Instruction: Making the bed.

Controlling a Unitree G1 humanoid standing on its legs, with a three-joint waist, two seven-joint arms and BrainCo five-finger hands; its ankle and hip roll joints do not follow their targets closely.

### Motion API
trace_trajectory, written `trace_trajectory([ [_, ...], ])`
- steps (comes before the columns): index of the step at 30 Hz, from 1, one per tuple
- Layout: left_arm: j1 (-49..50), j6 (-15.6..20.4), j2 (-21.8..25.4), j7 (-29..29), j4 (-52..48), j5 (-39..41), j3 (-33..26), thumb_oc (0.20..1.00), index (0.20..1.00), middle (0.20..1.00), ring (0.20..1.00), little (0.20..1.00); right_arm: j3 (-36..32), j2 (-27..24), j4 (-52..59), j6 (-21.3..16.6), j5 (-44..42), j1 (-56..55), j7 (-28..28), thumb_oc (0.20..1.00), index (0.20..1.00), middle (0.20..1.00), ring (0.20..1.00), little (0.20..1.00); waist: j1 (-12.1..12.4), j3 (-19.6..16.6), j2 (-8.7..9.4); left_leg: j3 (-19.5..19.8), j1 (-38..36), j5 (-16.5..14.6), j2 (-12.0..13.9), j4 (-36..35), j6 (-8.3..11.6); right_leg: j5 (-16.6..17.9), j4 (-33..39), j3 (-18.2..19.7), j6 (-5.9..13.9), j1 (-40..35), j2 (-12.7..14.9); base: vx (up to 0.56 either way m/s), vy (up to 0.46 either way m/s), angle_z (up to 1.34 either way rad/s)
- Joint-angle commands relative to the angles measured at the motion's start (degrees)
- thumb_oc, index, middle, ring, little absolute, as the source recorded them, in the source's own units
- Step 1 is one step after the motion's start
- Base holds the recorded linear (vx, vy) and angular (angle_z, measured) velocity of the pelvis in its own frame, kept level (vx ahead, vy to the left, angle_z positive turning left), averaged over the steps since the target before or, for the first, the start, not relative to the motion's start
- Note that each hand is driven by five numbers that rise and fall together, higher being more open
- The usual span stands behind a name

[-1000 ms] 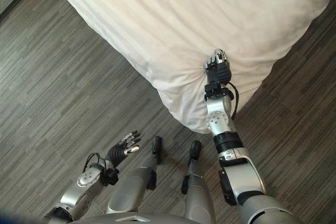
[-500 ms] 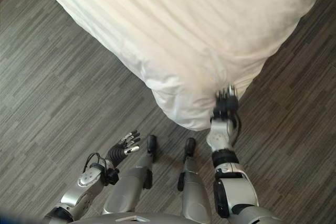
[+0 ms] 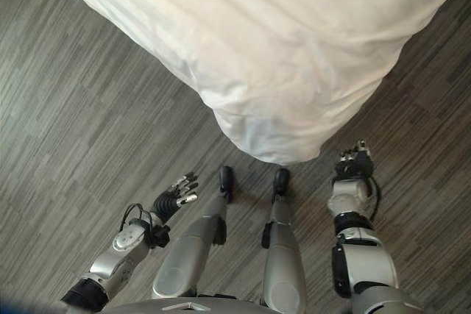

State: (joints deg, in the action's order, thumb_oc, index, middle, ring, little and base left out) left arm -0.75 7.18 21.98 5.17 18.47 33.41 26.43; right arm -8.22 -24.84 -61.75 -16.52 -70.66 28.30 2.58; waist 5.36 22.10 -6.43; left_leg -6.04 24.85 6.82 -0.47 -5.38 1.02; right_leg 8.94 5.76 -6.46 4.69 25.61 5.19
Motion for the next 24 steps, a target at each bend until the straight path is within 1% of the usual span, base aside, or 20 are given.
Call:
trace_trajectory([
  [1, -0.23, 1.84, -0.67, 0.88, -0.94, -1.18, 0.33, 1.000, 1.000, 1.000, 1.000, 1.000, -3.45, 0.19, -5.67, 2.40, 4.38, -10.42, 1.11, 0.200, 0.200, 0.200, 0.200, 0.200, -0.93, -1.48, 1.26, 3.77, -2.35, -1.41, -1.89, 0.38, 1.19, -0.18, -0.76, 0.01, 3.02, -2.92, -0.86, 0.04, -0.014, -0.02],
  [2, -0.22, 1.84, -0.65, 0.88, -0.96, -1.18, 0.38, 1.000, 1.000, 1.000, 1.000, 1.000, -3.52, 0.17, -5.67, 2.42, 4.38, -10.49, 1.04, 0.200, 0.200, 0.200, 0.200, 0.200, -0.91, -1.47, 1.28, 3.76, -2.20, -1.08, -1.94, 0.38, 1.17, 0.08, -0.76, 0.00, 2.99, -2.78, -0.81, 0.08, -0.017, 0.02],
  [3, 0.39, 1.39, -1.12, 1.90, -0.66, -0.75, -0.49, 1.000, 1.000, 1.000, 1.000, 1.000, -7.64, -1.30, -8.51, 3.58, 5.07, -16.07, 0.51, 0.200, 0.200, 0.200, 0.200, 0.200, -2.33, -2.07, 1.87, 3.73, -3.72, -2.05, -1.90, 0.38, 1.07, -0.69, -0.76, 0.07, 2.94, -4.07, -0.85, 0.00, 0.000, 0.00],
  [4, 0.41, 1.39, -1.11, 1.92, -0.68, -0.74, -0.44, 1.000, 1.000, 1.000, 1.000, 1.000, -7.70, -1.32, -8.51, 3.60, 5.06, -16.15, 0.44, 0.200, 0.200, 0.200, 0.200, 0.200, -2.34, -2.06, 1.88, 3.72, -3.57, -1.71, -1.95, 0.38, 1.05, -0.43, -0.76, 0.04, 2.90, -3.94, -0.79, 0.06, -0.008, 0.02],
  [6, 1.28, 1.00, -1.08, 2.53, -1.56, -0.56, -1.24, 1.000, 1.000, 1.000, 1.000, 1.000, -11.41, -1.89, -9.25, 4.09, 5.45, -21.88, 0.41, 0.200, 0.200, 0.200, 0.200, 0.200, -3.95, -2.73, 2.62, 3.66, -4.82, -2.18, -1.85, 0.38, 1.01, -0.97, -0.76, 0.07, 2.81, -5.25, -0.70, 0.02, -0.002, -0.02],
  [8, 1.71, 0.63, -0.96, 3.05, -1.76, -0.88, -1.59, 1.000, 1.000, 1.000, 1.000, 1.000, -15.34, -1.82, -9.46, 3.72, 5.26, -27.24, 0.65, 0.200, 0.200, 0.200, 0.200, 0.200, -5.59, -3.45, 3.55, 3.43, -6.13, -2.75, -1.76, 0.38, 0.99, -1.34, -0.76, 0.33, 2.81, -6.50, -0.71, 0.05, -0.011, -0.08],
  [9, 1.85, 0.55, -0.89, 3.22, -1.73, -1.15, -1.77, 1.000, 1.000, 1.000, 1.000, 1.000, -17.06, -1.89, -9.68, 3.46, 6.12, -30.48, 0.89, 0.200, 0.200, 0.200, 0.200, 0.200, -6.65, -4.38, 4.25, 3.10, -7.09, -3.09, -1.72, 0.38, 0.94, -1.55, -0.76, 0.40, 2.78, -7.25, -0.80, 0.05, -0.009, -0.10],
  [10, 1.82, 0.49, -0.87, 3.32, -1.58, -1.24, -1.56, 1.000, 1.000, 1.000, 1.000, 1.000, -17.55, -2.08, -9.48, 3.42, 6.49, -31.36, 1.03, 0.200, 0.200, 0.200, 0.200, 0.200, -6.95, -4.83, 4.53, 2.91, -7.65, -3.22, -1.69, 0.38, 0.93, -1.62, -0.76, 0.48, 2.79, -7.73, -0.84, 0.04, -0.008, -0.11],
  [14, 1.56, 0.74, -0.56, 3.33, -2.22, -1.23, -1.52, 1.000, 1.000, 1.000, 1.000, 1.000, -17.08, -2.52, -8.18, 3.60, 8.50, -31.83, 0.95, 0.200, 0.200, 0.200, 0.200, 0.200, -7.34, -6.51, 5.14, 2.46, -9.49, -3.52, -1.51, 0.38, 0.88, -1.94, -0.76, 0.64, 2.92, -9.34, -1.02, 0.02, -0.009, -0.11],
  [17, 1.53, 0.84, -0.51, 3.13, -1.81, -0.84, -1.92, 1.000, 1.000, 1.000, 1.000, 1.000, -14.27, -1.41, -4.94, 3.56, 10.19, -30.20, 0.19, 0.200, 0.200, 0.200, 0.200, 0.200, -7.48, -9.15, 5.38, 2.21, -11.99, -3.77, -1.30, 0.38, 0.93, -2.49, -0.76, 0.82, 2.87, -11.62, -1.28, 0.07, -0.006, -0.07],
  [20, 2.16, 0.90, -0.16, 3.02, -1.75, -0.38, -2.92, 1.000, 1.000, 1.000, 1.000, 1.000, -10.66, 0.20, 1.17, 3.01, 11.99, -28.09, -0.43, 0.200, 0.200, 0.200, 0.200, 0.200, -7.26, -11.95, 5.63, 2.21, -15.63, -4.20, -1.08, 0.38, 1.03, -3.26, -0.76, 0.77, 2.79, -15.08, -1.40, 0.07, -0.007, -0.06],
  [21, 2.28, 0.89, -0.09, 3.02, -1.79, -0.38, -3.02, 1.000, 1.000, 1.000, 1.000, 1.000, -10.56, 0.36, 1.43, 3.03, 12.10, -28.19, -0.21, 0.200, 0.200, 0.200, 0.200, 0.200, -7.37, -11.80, 5.70, 2.23, -15.89, -4.26, -1.07, 0.38, 1.05, -3.34, -0.76, 0.75, 2.79, -15.34, -1.41, 0.09, -0.003, 0.02],
  [22, 3.65, 1.08, 0.27, 3.29, -1.63, 0.19, -4.50, 1.000, 1.000, 1.000, 1.000, 1.000, -2.50, 0.51, 9.56, 4.19, 21.02, -28.38, -1.41, 1.000, 1.000, 1.000, 1.000, 1.000, -6.88, -14.13, 6.18, 1.92, -19.33, -4.81, -0.83, 0.38, 1.11, -3.87, -0.76, 0.64, 2.87, -18.63, -1.40, 0.07, 0.001, 0.03],
  [23, 4.17, 0.98, 0.37, 3.31, -1.66, 0.43, -5.09, 1.000, 1.000, 1.000, 1.000, 1.000, -1.27, 0.72, 11.96, 4.56, 22.38, -28.87, -1.12, 1.000, 1.000, 1.000, 1.000, 1.000, -6.89, -14.87, 6.48, 1.75, -19.87, -4.72, -0.86, 0.38, 1.06, -3.72, -0.76, 0.70, 2.87, -19.09, -1.40, 0.08, 0.009, 0.00],
  [24, 4.87, 0.87, 0.17, 3.31, -1.58, 0.93, -6.02, 1.000, 1.000, 1.000, 1.000, 1.000, 1.33, 1.04, 16.93, 4.81, 25.34, -30.44, -2.38, 1.000, 1.000, 1.000, 1.000, 1.000, -6.79, -15.47, 6.70, 1.34, -20.71, -4.79, -0.84, 0.38, 1.01, -3.64, -0.76, 0.85, 2.96, -19.76, -1.43, 0.04, 0.030, -0.02],
])
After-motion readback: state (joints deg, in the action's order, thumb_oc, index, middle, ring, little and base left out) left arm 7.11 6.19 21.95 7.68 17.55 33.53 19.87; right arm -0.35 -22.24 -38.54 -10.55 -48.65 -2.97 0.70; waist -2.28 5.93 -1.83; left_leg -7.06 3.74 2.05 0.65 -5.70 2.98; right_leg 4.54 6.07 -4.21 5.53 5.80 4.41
